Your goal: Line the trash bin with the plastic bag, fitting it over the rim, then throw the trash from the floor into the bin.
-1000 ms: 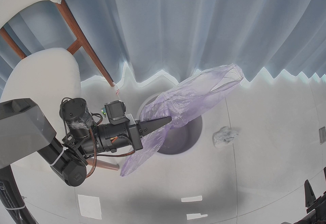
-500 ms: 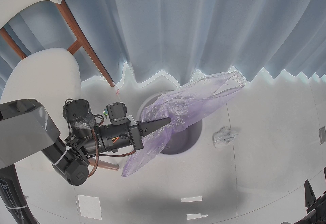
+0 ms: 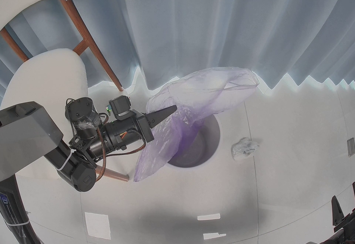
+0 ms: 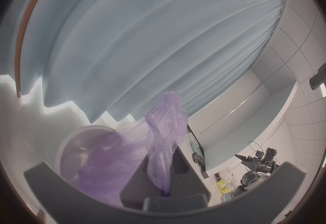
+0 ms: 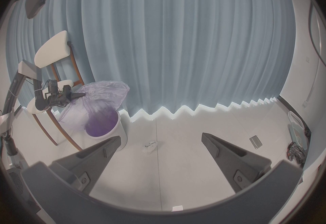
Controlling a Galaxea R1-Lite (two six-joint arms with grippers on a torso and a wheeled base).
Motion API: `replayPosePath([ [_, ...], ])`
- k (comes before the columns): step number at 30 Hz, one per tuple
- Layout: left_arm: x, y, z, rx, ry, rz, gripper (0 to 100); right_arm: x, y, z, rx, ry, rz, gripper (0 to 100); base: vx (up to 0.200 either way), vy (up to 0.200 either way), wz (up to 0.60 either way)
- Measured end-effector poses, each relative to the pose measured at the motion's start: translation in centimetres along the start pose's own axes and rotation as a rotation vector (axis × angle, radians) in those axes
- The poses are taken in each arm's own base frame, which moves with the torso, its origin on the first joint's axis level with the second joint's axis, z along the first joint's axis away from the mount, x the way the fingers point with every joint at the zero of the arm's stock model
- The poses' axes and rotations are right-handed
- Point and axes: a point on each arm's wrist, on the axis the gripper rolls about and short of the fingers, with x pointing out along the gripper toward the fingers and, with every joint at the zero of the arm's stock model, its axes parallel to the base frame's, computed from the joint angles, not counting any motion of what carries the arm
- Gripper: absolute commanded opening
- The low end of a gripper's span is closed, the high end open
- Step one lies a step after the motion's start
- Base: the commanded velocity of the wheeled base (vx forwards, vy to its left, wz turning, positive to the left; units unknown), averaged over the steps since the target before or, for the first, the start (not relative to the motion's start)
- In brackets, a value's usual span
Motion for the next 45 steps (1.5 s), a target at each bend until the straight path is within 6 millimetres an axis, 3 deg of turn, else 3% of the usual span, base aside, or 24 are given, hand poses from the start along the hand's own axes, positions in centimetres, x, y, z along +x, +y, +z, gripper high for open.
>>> replayPosePath([
  [10, 1.1, -1.1, -0.5, -0.009, -0.018, 0.026, 0, 0.0, 0.0, 0.0, 0.000, 0.000, 0.000, 100, 0.000, 0.000, 0.00],
  [16, 2.4, -3.0, -1.5, 0.006, -0.019, 0.058, 0, 0.0, 0.0, 0.0, 0.000, 0.000, 0.000, 100, 0.000, 0.000, 0.00],
  [23, 2.7, -3.7, -2.1, 0.185, 0.007, 0.277, 0, 0.0, 0.0, 0.0, -0.002, 0.000, 0.001, 100, 0.000, 0.000, 0.00],
  [37, -0.8, -6.4, -1.4, 0.321, 0.098, 0.370, 0, 0.0, 0.0, 0.0, -0.004, 0.000, 0.003, 100, 0.000, 0.000, 0.00],
  [45, -1.5, -7.0, -0.2, 0.331, 0.068, 0.330, 0, 0.0, 0.0, 0.1, -0.008, -0.007, 0.001, 100, 0.000, 0.000, 0.00],
])
